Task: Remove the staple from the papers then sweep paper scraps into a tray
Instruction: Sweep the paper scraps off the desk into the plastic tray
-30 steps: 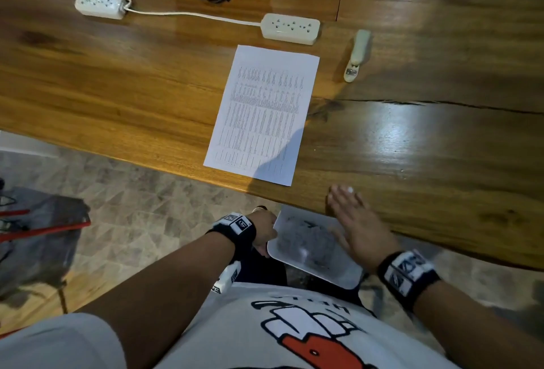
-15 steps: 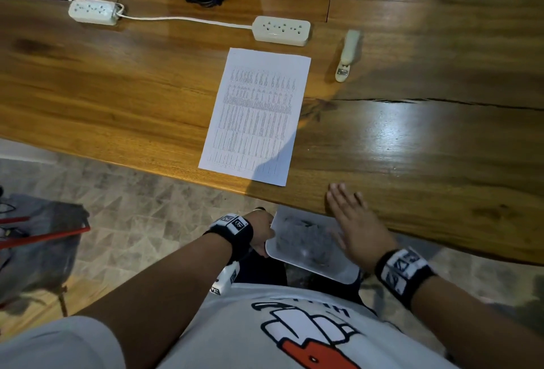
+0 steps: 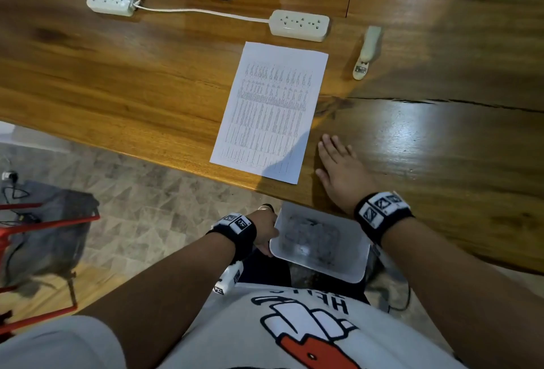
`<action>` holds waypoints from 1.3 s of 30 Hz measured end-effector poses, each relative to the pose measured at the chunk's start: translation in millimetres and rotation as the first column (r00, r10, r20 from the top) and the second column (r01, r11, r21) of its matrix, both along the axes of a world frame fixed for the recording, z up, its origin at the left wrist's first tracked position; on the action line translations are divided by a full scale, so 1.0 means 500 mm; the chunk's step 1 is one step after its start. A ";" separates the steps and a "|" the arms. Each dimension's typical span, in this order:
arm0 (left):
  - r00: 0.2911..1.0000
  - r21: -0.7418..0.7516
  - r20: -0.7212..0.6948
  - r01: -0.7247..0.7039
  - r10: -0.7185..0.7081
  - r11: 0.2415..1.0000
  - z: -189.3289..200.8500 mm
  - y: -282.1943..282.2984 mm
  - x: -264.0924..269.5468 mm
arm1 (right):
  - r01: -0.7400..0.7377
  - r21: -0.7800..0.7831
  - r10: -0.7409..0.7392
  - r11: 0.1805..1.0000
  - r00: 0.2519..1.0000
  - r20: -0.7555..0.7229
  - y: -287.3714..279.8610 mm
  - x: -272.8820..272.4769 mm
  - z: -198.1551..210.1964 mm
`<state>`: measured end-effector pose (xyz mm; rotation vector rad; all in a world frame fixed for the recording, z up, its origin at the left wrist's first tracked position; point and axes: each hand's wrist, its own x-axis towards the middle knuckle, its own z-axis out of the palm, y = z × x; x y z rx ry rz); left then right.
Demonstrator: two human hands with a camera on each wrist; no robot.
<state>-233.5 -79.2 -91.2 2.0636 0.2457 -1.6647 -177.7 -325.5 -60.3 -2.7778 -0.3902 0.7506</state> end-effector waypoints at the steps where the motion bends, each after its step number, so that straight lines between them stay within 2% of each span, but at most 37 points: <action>1: 1.000 0.001 -0.009 0.002 -0.002 1.000 -0.002 0.003 -0.001 | -0.039 0.026 0.039 0.999 0.999 -0.002 0.000 -0.045 0.004; 3: 1.000 0.004 -0.003 -0.010 0.010 1.000 -0.006 0.006 0.001 | -0.159 0.139 0.165 0.977 0.986 -0.030 -0.016 -0.160 0.014; 5: 0.999 0.007 0.013 0.044 -0.044 0.999 -0.007 0.002 0.004 | -0.284 0.271 0.302 0.920 0.953 -0.029 -0.045 -0.259 0.027; 6: 0.996 0.010 0.023 0.084 -0.084 0.996 -0.007 0.000 0.005 | -0.308 0.295 0.324 0.905 0.946 -0.006 -0.061 -0.280 0.027; 7: 0.995 0.018 0.024 0.098 -0.098 0.995 -0.005 -0.003 0.005 | -0.273 0.296 0.281 0.915 0.960 0.016 -0.077 -0.278 0.029; 9: 0.997 0.018 0.015 0.079 -0.079 0.997 -0.004 -0.012 0.003 | -0.060 0.235 0.044 0.970 0.996 0.075 -0.100 -0.222 0.032; 11: 0.997 0.017 0.004 0.072 -0.072 0.997 -0.002 -0.018 0.000 | 0.163 0.125 -0.178 0.979 0.976 0.126 -0.123 -0.135 0.034; 13: 0.997 0.012 -0.001 0.075 -0.075 0.997 0.001 -0.025 0.000 | 0.270 0.028 -0.272 0.962 0.956 0.109 -0.146 -0.063 0.019; 15: 0.998 0.000 -0.001 0.064 -0.064 0.998 0.005 -0.032 0.005 | 0.262 -0.029 -0.259 0.965 0.962 0.082 -0.146 -0.055 0.002; 18: 0.999 -0.004 -0.003 0.037 -0.037 0.999 0.003 -0.038 0.007 | 0.162 -0.030 -0.160 0.986 0.986 0.051 -0.099 -0.172 -0.009; 20: 0.999 -0.004 -0.012 0.040 -0.040 0.999 0.001 -0.037 0.004 | -0.005 0.061 0.006 0.998 1.000 -0.022 -0.062 -0.284 -0.001; 22: 0.999 -0.006 -0.012 0.045 -0.045 0.999 -0.001 -0.039 0.005 | -0.115 0.193 0.120 0.974 0.993 -0.013 -0.051 -0.347 0.006; 24: 0.999 -0.018 -0.013 0.047 -0.047 0.999 0.002 -0.046 0.008 | -0.052 0.215 0.052 0.975 0.999 0.005 -0.073 -0.317 0.004; 27: 0.998 -0.020 -0.018 0.056 -0.057 0.998 -0.002 -0.052 0.005 | 0.169 0.116 -0.183 0.979 0.975 0.126 -0.118 -0.204 0.009; 30: 0.993 -0.006 0.007 0.118 -0.118 0.993 -0.009 -0.063 -0.003 | 0.275 0.036 -0.277 0.961 0.957 0.086 -0.145 -0.139 0.000; 32: 0.976 0.009 0.059 0.211 -0.211 0.977 -0.020 -0.066 0.003 | 0.197 0.052 -0.200 0.979 0.979 0.046 -0.122 -0.179 -0.010; 33: 0.959 0.009 0.092 0.268 -0.267 0.963 -0.021 -0.065 0.007 | 0.086 0.089 -0.090 0.992 0.995 0.046 -0.104 -0.221 -0.006; 35: 0.938 0.009 0.119 0.327 -0.326 0.945 -0.027 -0.069 0.005 | -0.160 0.196 0.154 0.967 0.987 0.047 -0.093 -0.302 0.004; 36: 0.935 0.019 0.114 0.336 -0.335 0.942 -0.032 -0.072 0.004 | -0.179 0.212 0.176 0.961 0.984 0.034 -0.107 -0.317 0.005; 37: 0.938 0.043 0.116 0.324 -0.327 0.945 -0.033 -0.073 0.003 | -0.082 0.205 0.077 0.975 0.996 0.033 -0.129 -0.310 0.015; 38: 0.941 0.080 0.124 0.307 -0.315 0.948 -0.032 -0.074 0.002 | 0.099 0.173 -0.111 0.980 0.992 0.060 -0.160 -0.289 0.013; 39: 0.946 0.106 0.141 0.280 -0.293 0.954 -0.034 -0.074 0.001 | 0.286 0.116 -0.298 0.951 0.950 0.093 -0.195 -0.261 0.009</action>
